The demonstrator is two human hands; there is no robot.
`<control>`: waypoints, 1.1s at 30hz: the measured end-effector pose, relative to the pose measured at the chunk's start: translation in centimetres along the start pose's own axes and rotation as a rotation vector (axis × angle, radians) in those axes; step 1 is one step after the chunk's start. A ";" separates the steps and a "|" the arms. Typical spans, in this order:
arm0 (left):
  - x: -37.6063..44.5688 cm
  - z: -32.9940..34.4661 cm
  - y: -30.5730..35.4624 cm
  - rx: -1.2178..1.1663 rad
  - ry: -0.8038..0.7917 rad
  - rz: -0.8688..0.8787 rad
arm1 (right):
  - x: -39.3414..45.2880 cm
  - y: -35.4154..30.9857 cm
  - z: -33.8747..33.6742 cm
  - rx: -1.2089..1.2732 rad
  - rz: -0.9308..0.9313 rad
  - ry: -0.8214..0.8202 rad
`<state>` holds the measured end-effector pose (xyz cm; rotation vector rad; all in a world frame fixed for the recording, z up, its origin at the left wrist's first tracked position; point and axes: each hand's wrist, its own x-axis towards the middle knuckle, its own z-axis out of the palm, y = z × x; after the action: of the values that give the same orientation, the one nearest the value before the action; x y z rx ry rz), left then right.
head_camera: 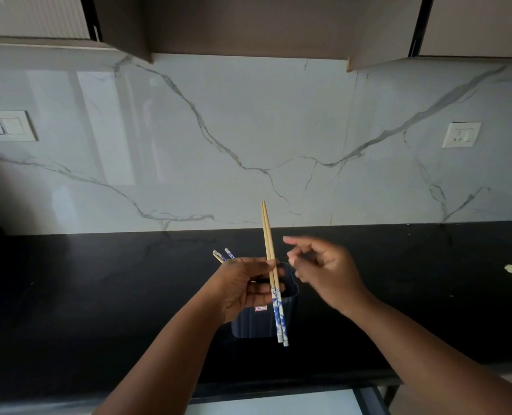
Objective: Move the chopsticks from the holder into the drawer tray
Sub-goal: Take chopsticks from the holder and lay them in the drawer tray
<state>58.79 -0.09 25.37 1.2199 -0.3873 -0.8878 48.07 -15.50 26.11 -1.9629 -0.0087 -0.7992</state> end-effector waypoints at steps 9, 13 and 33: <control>-0.3 0.4 -1.1 0.263 -0.011 0.012 | 2.7 -0.4 0.4 0.364 0.753 -0.129; -0.2 0.3 -1.5 0.387 0.039 0.031 | 2.5 0.1 0.9 0.397 0.785 -0.136; 1.7 -15.1 -16.0 1.701 0.437 -0.073 | -19.7 14.1 9.7 -0.672 0.184 -1.085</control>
<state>64.24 7.15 5.27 2.9080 -0.7727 -0.1289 42.32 -8.98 1.46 -2.7513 -0.2219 0.5314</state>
